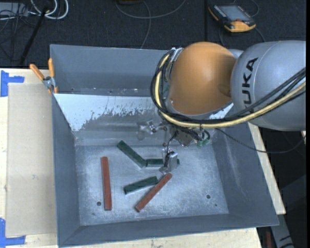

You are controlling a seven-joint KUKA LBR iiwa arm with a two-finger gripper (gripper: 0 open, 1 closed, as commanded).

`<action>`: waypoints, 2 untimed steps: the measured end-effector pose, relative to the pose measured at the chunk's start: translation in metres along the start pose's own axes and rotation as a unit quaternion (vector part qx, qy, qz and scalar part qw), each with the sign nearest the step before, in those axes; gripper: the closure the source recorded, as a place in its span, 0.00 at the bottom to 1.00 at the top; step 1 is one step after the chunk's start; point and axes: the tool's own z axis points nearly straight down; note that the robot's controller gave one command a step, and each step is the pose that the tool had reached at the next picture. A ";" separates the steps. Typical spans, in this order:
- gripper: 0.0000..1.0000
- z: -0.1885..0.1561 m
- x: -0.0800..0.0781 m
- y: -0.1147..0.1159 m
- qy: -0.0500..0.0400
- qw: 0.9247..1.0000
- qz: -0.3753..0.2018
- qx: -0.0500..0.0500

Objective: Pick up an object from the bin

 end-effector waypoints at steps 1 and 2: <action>0.00 0.144 0.023 -0.001 0.005 1.000 -0.007 -0.001; 1.00 0.137 0.020 -0.002 0.002 1.000 -0.007 0.000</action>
Offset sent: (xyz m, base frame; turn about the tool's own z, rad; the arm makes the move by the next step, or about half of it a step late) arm -0.0172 -0.0103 -0.1392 -0.0220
